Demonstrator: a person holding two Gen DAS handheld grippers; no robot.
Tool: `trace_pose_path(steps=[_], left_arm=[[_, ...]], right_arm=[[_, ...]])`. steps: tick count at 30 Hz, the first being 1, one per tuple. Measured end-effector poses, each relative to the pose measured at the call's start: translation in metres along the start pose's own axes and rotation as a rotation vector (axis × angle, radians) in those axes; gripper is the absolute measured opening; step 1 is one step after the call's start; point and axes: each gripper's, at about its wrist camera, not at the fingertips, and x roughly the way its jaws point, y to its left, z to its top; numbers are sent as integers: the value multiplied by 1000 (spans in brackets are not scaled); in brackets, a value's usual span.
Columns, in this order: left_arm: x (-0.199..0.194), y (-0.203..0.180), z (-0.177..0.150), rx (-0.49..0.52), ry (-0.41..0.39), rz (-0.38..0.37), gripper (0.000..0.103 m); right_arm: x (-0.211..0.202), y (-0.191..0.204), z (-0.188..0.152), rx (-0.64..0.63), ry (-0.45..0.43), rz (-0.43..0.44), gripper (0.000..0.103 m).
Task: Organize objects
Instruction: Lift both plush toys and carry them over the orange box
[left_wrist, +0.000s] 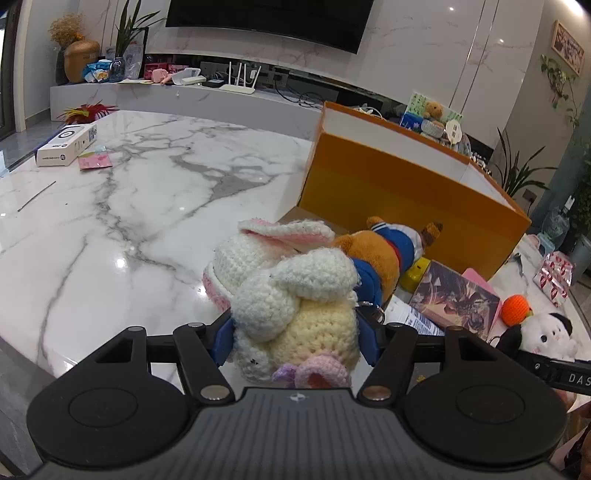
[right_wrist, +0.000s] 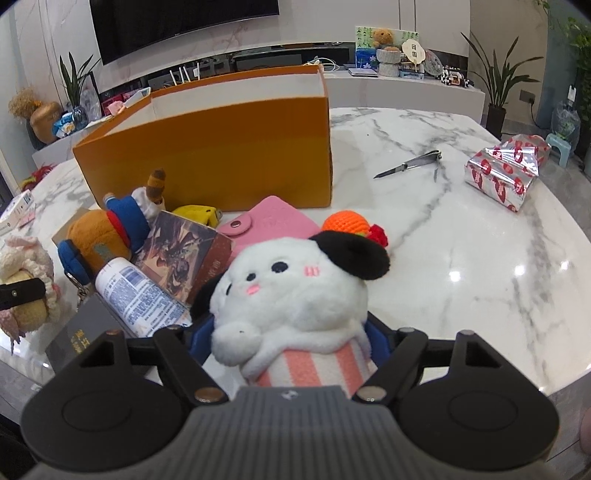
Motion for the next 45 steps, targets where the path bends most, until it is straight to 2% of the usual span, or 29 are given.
trace_pose_path(steps=[8,10,18,24,31,37,39,42,45], left_arm=[[-10,-3,2,10,-28,-14,76],[-13,-3,3,4,-36,-23,76],[-27,-5,6,14,-87,-19,76],[-42,-19,17,52,-144,-35,76],[-58,-56,69,103,-251,-91,76],[-34,-93,135,85,-320,-140,76],[-14,-102,153,82,-309,-150,76],[25,-107,169,90,-245,-161,76],[67,-107,182,61,-153,-125,77]], right_arm=[[-15,1,0,0,-19,-11,80],[-18,-1,1,35,-27,-31,79],[-39,2,8,54,-71,10,79],[-57,10,24,54,-136,39,79],[-75,13,82,78,-230,87,79],[-73,14,158,131,-334,66,79],[-62,10,184,169,-343,84,79],[-37,5,209,197,-334,89,79],[0,5,226,191,-264,78,79]])
